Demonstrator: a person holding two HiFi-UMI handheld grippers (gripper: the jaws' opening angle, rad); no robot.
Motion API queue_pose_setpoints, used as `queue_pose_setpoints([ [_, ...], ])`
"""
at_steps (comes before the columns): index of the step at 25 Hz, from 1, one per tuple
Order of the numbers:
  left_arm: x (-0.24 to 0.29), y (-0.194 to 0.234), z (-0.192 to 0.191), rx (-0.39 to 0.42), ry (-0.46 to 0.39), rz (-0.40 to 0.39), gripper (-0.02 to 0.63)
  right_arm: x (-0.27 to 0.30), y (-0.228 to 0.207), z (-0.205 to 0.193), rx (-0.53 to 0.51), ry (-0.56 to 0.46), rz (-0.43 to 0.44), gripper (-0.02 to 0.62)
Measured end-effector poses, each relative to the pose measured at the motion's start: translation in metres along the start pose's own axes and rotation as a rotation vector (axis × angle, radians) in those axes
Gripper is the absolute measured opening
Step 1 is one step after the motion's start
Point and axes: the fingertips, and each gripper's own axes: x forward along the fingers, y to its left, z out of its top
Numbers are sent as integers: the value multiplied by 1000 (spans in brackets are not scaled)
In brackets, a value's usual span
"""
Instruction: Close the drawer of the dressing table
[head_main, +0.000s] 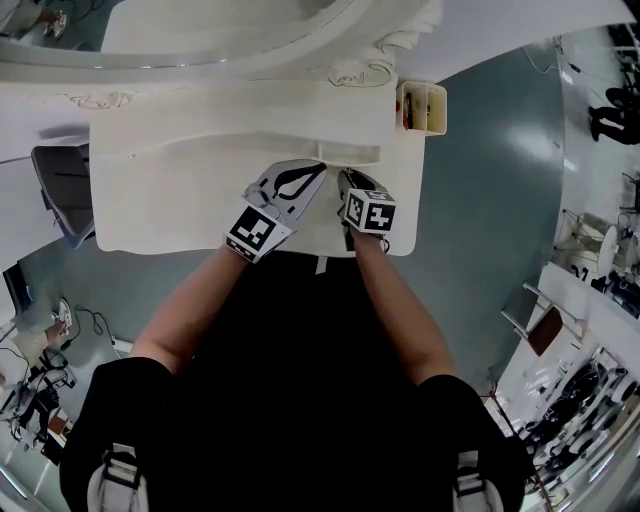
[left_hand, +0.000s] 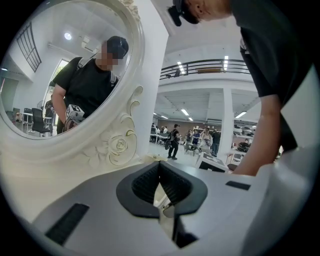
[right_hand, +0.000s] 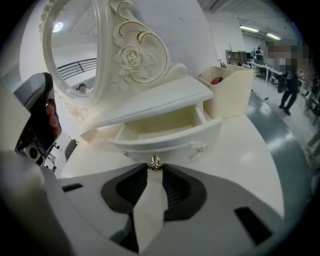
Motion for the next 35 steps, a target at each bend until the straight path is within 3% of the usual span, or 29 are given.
queue_pose_setpoints([
  [35, 14, 22, 9, 29, 28, -22, -6, 25, -5, 45, 28, -18, 1, 97],
])
